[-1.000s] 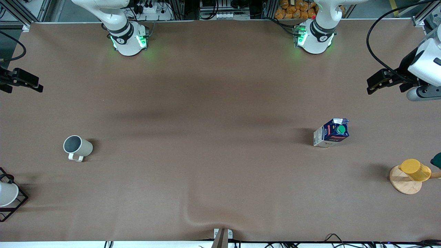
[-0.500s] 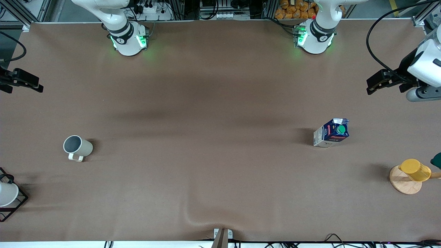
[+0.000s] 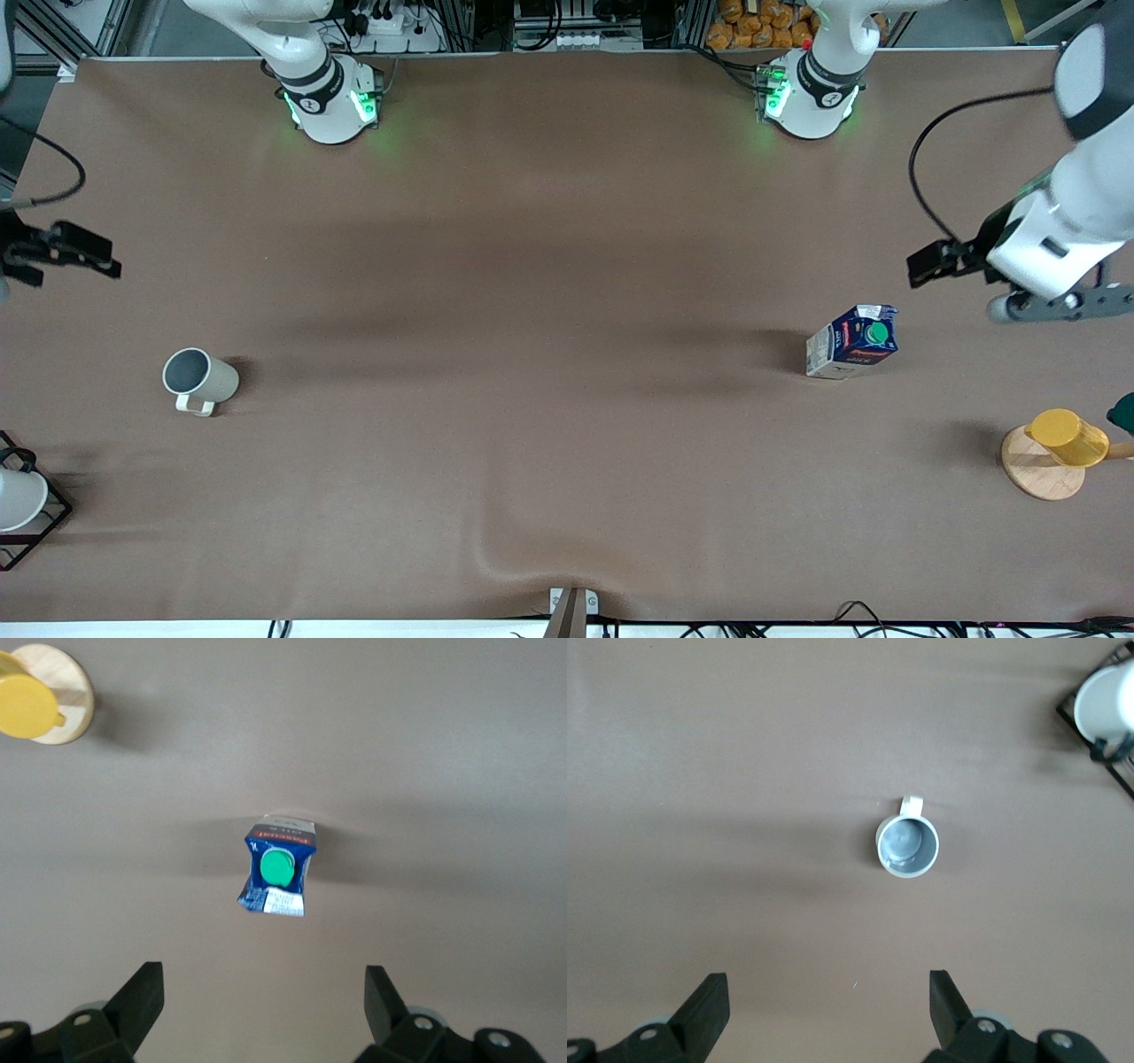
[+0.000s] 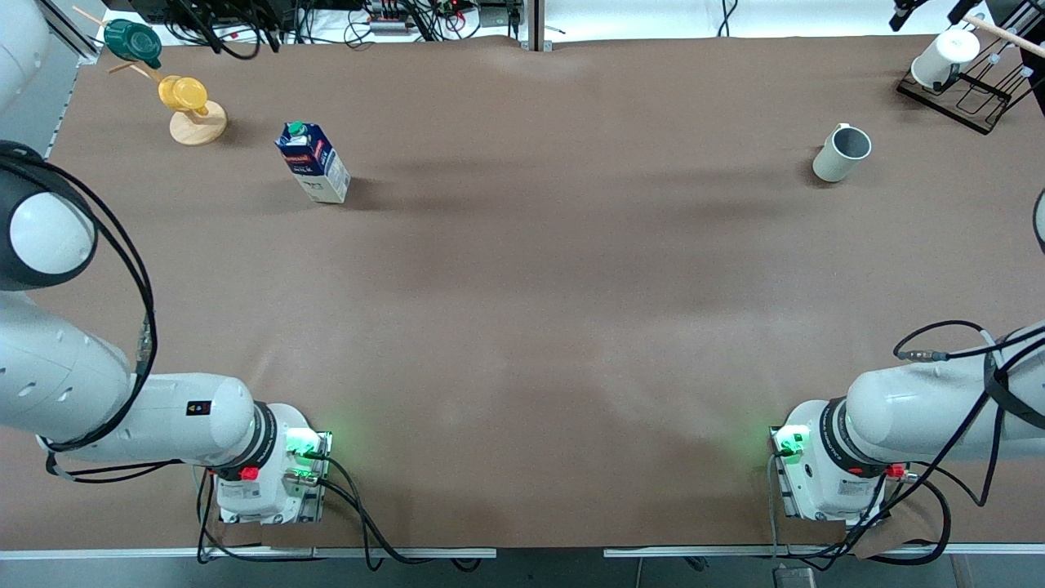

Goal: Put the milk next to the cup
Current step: 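Reach the left gripper to the milk carton while the right gripper reaches the mug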

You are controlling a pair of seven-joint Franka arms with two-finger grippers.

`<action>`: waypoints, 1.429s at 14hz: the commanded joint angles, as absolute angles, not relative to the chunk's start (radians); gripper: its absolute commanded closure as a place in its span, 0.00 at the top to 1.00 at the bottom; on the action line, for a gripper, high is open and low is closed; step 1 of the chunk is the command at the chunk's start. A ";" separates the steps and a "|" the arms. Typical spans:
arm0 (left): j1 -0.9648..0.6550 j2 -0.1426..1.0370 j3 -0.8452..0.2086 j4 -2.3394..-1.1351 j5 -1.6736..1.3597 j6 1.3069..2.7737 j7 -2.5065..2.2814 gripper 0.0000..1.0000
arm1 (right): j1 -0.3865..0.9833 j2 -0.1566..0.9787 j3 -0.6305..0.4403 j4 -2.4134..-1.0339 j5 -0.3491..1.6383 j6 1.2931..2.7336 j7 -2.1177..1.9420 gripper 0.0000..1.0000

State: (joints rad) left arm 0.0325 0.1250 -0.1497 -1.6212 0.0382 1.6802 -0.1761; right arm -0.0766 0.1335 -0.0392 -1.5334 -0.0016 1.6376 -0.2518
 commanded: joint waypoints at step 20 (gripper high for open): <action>0.058 0.268 -0.147 -1.873 0.052 2.010 -0.046 1.00 | -0.141 0.649 -0.034 -1.529 -0.028 1.904 -0.371 1.00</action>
State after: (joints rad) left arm 0.0551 0.2655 -0.1451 -1.8616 0.0410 1.9968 -0.0789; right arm -0.1290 0.6282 -0.0393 -1.5419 -0.0083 1.8986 -0.3608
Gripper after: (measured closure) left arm 0.000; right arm 0.000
